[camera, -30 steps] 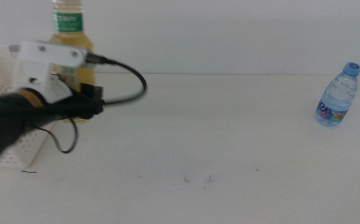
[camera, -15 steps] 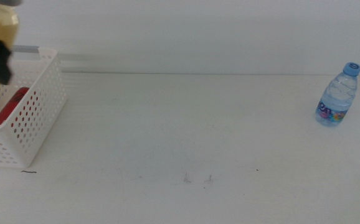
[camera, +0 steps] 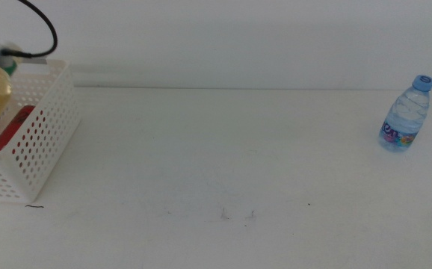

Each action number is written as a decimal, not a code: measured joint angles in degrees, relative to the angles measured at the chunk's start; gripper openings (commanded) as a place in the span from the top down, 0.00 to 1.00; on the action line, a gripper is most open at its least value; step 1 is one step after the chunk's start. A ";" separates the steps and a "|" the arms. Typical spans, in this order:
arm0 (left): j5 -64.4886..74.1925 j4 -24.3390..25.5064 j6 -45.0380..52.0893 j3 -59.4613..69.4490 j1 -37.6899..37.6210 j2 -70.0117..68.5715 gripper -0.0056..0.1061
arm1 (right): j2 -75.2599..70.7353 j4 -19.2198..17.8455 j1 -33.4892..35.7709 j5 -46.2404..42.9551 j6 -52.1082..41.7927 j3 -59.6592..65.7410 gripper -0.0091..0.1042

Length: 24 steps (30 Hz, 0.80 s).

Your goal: Use arms to grab the bottles and put them into the dustbin to the left of the table.

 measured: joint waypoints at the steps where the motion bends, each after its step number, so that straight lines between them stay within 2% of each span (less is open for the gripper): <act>1: -0.32 -0.42 0.69 0.00 0.00 0.74 0.96 | 0.00 0.00 0.00 0.00 0.00 0.00 0.11; 5: -1.76 -1.38 2.21 0.00 0.00 2.30 0.94 | 0.00 0.00 0.00 0.00 0.00 0.00 0.11; 8: -2.41 -1.41 3.20 0.00 0.00 2.69 0.84 | 0.00 0.00 0.00 0.00 0.00 0.00 0.11; 16: -3.77 -3.52 4.35 0.00 0.00 2.79 0.26 | 0.00 0.00 0.00 0.00 0.00 0.00 0.11; 19: -4.06 -4.02 4.20 -0.37 0.00 2.44 0.11 | 0.00 0.00 0.00 0.00 0.00 0.00 0.11; 24: -5.08 -4.01 2.38 -0.72 -0.20 -1.92 0.11 | 0.00 0.00 0.00 0.00 0.00 0.00 0.11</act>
